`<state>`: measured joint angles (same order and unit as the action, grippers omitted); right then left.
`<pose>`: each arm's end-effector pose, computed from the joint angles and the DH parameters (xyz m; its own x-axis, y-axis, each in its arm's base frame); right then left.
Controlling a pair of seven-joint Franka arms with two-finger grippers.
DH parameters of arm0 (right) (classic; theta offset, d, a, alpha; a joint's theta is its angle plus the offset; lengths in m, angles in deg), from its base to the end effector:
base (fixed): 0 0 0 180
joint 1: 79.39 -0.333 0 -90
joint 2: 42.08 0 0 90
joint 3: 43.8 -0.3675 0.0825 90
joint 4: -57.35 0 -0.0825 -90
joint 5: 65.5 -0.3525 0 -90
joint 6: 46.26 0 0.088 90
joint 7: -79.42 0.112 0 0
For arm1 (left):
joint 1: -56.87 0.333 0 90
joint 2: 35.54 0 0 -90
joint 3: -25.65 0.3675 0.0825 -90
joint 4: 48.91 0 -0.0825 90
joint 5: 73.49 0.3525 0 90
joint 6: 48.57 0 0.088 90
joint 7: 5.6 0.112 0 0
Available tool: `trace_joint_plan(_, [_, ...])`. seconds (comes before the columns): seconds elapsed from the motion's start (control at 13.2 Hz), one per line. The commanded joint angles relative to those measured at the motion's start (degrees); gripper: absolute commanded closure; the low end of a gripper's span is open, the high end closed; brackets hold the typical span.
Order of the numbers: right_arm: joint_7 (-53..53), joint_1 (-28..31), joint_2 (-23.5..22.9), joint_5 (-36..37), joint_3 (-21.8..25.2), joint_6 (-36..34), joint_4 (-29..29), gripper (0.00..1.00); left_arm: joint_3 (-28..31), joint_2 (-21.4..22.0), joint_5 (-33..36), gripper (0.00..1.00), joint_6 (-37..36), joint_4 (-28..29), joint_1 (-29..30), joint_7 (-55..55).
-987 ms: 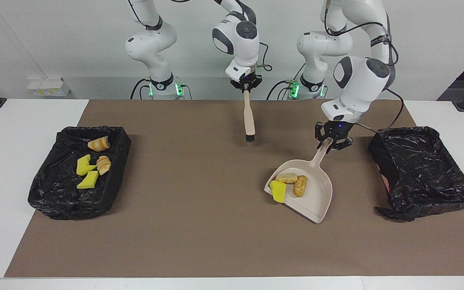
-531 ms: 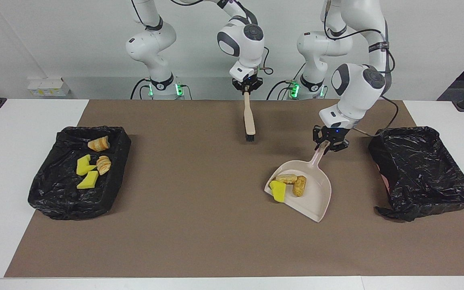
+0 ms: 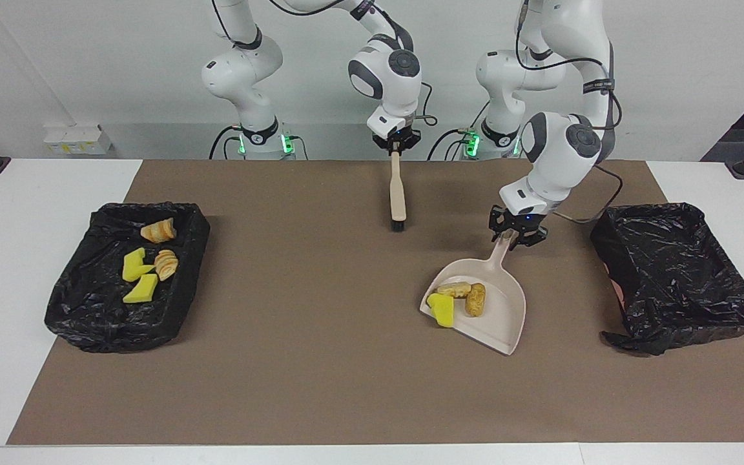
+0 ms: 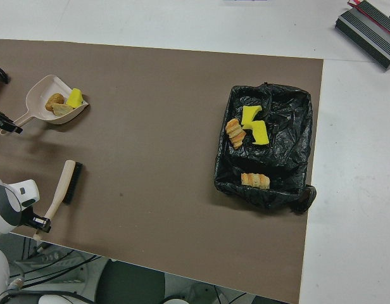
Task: Sweep and dump trash in bin
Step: 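Lift the loaded dustpan with the left gripper while the right gripper withdraws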
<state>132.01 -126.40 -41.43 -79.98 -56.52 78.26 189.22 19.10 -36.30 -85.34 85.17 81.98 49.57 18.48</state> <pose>0.2291 0.4140 0.4105 0.9736 -0.0296 -0.2265 -0.0325 -0.9994 -0.0094 0.4825 -0.1231 0.4184 0.8667 -0.4913 0.0863 -0.4987 -0.8568 0.1311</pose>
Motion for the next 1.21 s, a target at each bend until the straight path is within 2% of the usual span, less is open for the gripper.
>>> trace_joint_plan(0.0, [0.1,0.4,-0.4,-0.8,-0.1,1.3,0.1,1.00,0.6,-2.6,0.7,0.00,3.4,-1.1,-3.3,-1.9])
trace_joint_plan(0.15, [0.2,0.7,-0.7,-0.8,-0.1,1.3,-0.3,0.81,0.6,-4.2,1.2,0.00,3.5,-3.1,-2.8,-1.9])
trace_joint_plan(0.23, [0.1,0.8,-0.8,-0.8,-0.1,1.3,-0.6,0.60,0.6,-4.2,2.5,0.02,3.5,-3.4,-2.9,-2.1])
trace_joint_plan(0.3, [1.1,0.8,-1.0,-0.9,-0.1,1.3,-0.9,0.45,0.6,-4.3,3.7,0.35,2.8,-4.0,-3.1,-2.2])
trace_joint_plan(0.38, [0.5,0.9,-1.4,-0.9,-0.1,1.3,-1.3,0.44,0.6,-4.4,5.2,0.90,2.8,-4.2,-2.9,-2.1])
trace_joint_plan(0.46, [0.7,1.0,-1.7,-0.9,-0.1,1.3,-1.8,0.40,0.6,-4.6,7.9,1.00,2.3,-5.2,-2.8,-2.0])
trace_joint_plan(0.53, [0.7,1.1,-1.9,-0.9,0.0,1.2,-2.6,0.29,0.6,-4.6,9.7,1.00,1.6,-5.3,-2.6,-2.0])
trace_joint_plan(0.84, [0.2,5.1,1.4,-0.7,0.3,0.6,-3.0,0.18,0.6,-4.2,10.1,1.00,1.3,-5.4,-1.5,-1.4])
trace_joint_plan(0.99, [-2.2,9.8,3.5,-0.5,0.3,-0.2,-3.1,0.01,0.6,-2.7,10.1,1.00,1.3,-5.6,0.9,0.3])
trace_joint_plan(1.14, [-7.0,15.2,6.3,0.1,0.4,-5.9,-5.3,0.00,0.7,-0.4,10.1,1.00,0.1,-5.6,3.1,3.4])
